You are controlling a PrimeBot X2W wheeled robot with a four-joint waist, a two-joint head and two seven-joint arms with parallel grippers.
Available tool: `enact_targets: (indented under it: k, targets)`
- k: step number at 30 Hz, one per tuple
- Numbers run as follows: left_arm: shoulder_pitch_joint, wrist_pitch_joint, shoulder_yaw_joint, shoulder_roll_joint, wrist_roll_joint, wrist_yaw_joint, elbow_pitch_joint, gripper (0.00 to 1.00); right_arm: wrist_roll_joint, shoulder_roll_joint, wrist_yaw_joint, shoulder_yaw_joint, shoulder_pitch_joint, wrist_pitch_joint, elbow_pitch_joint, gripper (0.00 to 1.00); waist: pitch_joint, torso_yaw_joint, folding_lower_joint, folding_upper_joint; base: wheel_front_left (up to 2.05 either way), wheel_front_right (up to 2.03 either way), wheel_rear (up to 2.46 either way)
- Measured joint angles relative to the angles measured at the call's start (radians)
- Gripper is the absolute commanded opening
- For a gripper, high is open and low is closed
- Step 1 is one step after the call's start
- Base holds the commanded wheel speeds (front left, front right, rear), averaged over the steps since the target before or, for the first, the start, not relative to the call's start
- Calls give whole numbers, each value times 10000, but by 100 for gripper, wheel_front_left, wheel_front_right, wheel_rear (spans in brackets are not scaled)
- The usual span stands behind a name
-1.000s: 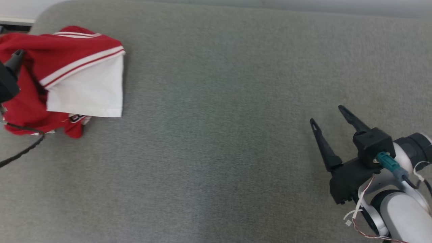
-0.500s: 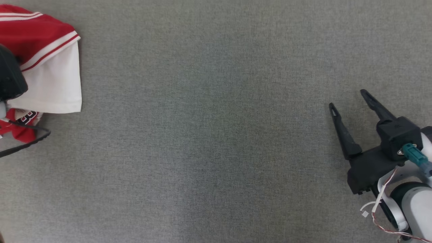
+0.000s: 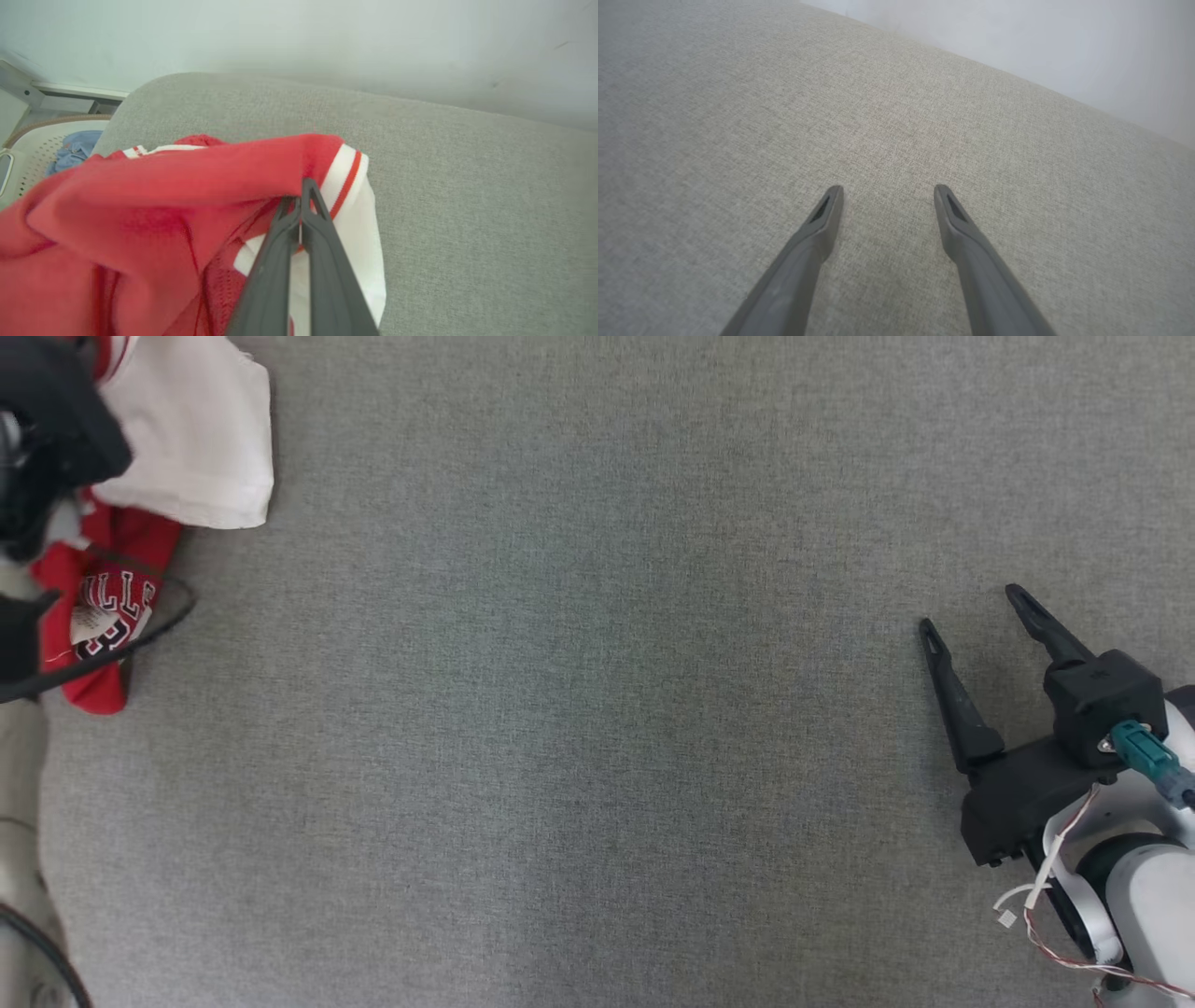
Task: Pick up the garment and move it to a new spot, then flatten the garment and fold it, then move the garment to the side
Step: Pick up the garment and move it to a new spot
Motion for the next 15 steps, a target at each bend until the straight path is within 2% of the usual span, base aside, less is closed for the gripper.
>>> enact_targets:
  k: [5, 9, 15]
  targets:
    - [-96, -917, -915, -529, -290, 0, -541, 0, 102, 305, -12, 36, -181, -224, 512, 100, -343, 15, 0, 0, 0, 0, 0]
    - [8, -1522, -1450, -1120, -940, 0, -932, 0, 378, 600, -13, 100, -235, -454, 1091, 100, -722, -22, 0, -1, 0, 0, 0]
    - [869, -2044, -2665, -1787, -1726, -2, -1676, 0, 570, 1202, -86, 334, -532, -886, 1990, 100, -1422, -174, -1, -1, 0, 0, 0]
